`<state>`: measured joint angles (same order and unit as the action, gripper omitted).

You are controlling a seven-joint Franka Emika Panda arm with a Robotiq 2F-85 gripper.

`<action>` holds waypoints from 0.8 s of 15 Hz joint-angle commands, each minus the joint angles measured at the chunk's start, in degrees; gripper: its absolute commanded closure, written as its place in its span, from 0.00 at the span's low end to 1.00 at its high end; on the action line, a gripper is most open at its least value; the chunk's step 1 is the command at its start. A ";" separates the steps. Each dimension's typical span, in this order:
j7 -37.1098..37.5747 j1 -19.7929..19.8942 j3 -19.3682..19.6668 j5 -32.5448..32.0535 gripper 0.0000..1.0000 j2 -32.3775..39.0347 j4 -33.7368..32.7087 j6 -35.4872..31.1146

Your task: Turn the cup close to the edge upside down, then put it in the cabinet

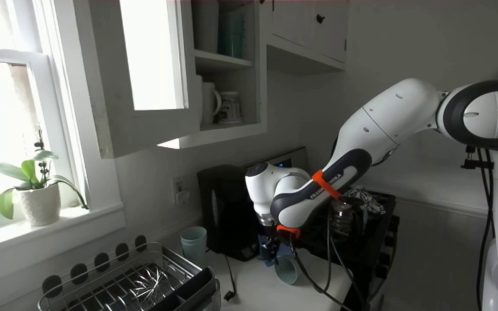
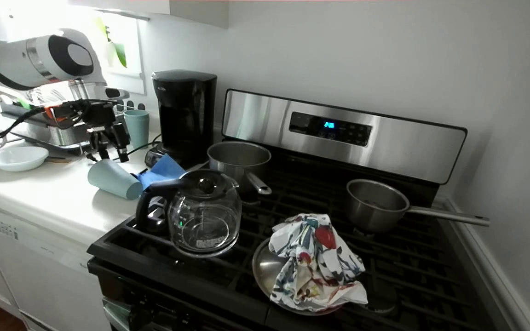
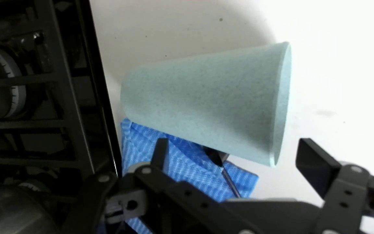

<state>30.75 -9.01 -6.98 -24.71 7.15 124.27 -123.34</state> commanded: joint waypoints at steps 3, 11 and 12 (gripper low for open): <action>1.74 2.06 2.16 12.46 0.00 -4.90 2.07 -2.75; 9.83 5.69 5.05 23.54 0.00 -7.26 5.64 -2.72; 10.58 6.23 5.49 24.89 0.00 -7.49 6.58 -3.14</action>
<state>38.13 -3.98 -2.35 -3.80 1.73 126.95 -124.51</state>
